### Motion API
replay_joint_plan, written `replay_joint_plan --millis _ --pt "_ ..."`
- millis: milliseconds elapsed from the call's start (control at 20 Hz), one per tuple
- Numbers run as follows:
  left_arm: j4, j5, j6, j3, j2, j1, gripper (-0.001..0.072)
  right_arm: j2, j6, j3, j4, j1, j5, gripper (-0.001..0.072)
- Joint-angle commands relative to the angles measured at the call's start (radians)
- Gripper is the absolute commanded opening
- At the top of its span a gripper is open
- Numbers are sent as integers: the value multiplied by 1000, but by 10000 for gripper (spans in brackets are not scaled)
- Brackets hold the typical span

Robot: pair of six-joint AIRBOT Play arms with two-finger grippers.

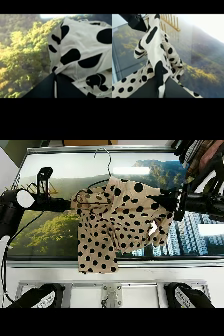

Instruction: Fold the clothes and pants, and hang the long-sleeved shirts on hangers.

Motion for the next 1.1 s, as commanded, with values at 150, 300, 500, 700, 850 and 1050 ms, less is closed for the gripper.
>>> replay_joint_plan --millis 150,300,500,700,850,1050 --pt "3 7 -1 1 90 0 12 3 1 -1 -109 0 -47 4" --pt "3 10 -1 0 194 0 11 4 1 -26 -110 1 -47 4" --pt "13 4 -2 0 321 -61 11 6 -11 -128 -20 36 -74 4" --pt "17 0 -39 0 396 -208 10 18 -48 -229 44 129 -179 4" --pt "149 -3 -153 0 443 -346 10 17 -120 -279 178 175 -227 4" --pt "248 -4 -279 0 482 -616 10 -1 -175 -290 290 229 -238 4"
